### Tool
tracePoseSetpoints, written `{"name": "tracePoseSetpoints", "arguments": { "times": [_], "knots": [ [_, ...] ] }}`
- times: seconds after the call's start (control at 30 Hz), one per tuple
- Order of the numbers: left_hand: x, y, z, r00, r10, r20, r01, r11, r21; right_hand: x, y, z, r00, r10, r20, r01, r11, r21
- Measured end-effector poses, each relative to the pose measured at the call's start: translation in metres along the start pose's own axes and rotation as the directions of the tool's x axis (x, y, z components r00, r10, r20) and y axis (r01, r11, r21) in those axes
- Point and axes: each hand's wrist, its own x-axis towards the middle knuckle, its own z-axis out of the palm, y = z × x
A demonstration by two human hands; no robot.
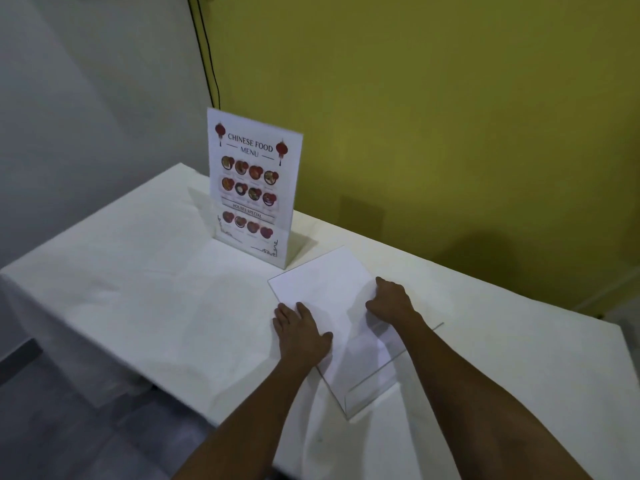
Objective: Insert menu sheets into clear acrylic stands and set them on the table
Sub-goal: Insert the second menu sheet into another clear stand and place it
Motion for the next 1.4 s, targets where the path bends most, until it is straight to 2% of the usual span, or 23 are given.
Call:
{"name": "tracePoseSetpoints", "arguments": {
  "times": [0.17,0.43,0.57,0.7,0.8,0.93,1.0,1.1,1.23,1.4],
  "knots": [
    [0.001,0.005,0.001,0.998,-0.047,-0.031,0.043,0.992,-0.115,-0.001,-0.001,-0.003,0.996,0.073,-0.058,-0.059,0.975,0.215],
    [0.001,0.016,0.001,0.992,-0.066,-0.112,0.025,0.942,-0.334,-0.001,0.024,-0.008,0.963,0.268,0.024,-0.255,0.88,0.401],
    [-0.004,0.034,-0.003,0.992,-0.039,-0.122,-0.02,0.895,-0.446,-0.006,0.04,-0.017,0.951,0.31,0.007,-0.265,0.802,0.536],
    [-0.007,0.058,-0.011,0.98,-0.01,-0.198,-0.089,0.871,-0.483,-0.014,0.05,-0.031,0.935,0.353,-0.026,-0.263,0.742,0.617],
    [-0.004,0.077,-0.024,0.965,0.054,-0.257,-0.175,0.862,-0.476,-0.022,0.058,-0.047,0.926,0.378,0.005,-0.255,0.614,0.747],
    [0.01,0.097,-0.049,0.923,0.182,-0.34,-0.33,0.827,-0.455,-0.03,0.061,-0.072,0.934,0.356,0.022,-0.14,0.309,0.941],
    [0.016,0.108,-0.064,0.888,0.263,-0.378,-0.419,0.802,-0.425,-0.031,0.06,-0.083,0.937,0.347,-0.041,-0.037,0.216,0.976],
    [0.024,0.128,-0.087,0.84,0.383,-0.384,-0.522,0.76,-0.386,-0.034,0.057,-0.094,0.919,0.347,-0.185,0.132,0.171,0.976],
    [0.026,0.152,-0.111,0.811,0.495,-0.313,-0.586,0.697,-0.414,-0.039,0.051,-0.094,0.863,0.355,-0.359,0.338,0.121,0.933],
    [0.013,0.173,-0.116,0.759,0.59,-0.276,-0.64,0.6,-0.479,-0.046,0.043,-0.076,0.83,0.374,-0.413,0.427,0.049,0.903]
  ]
}}
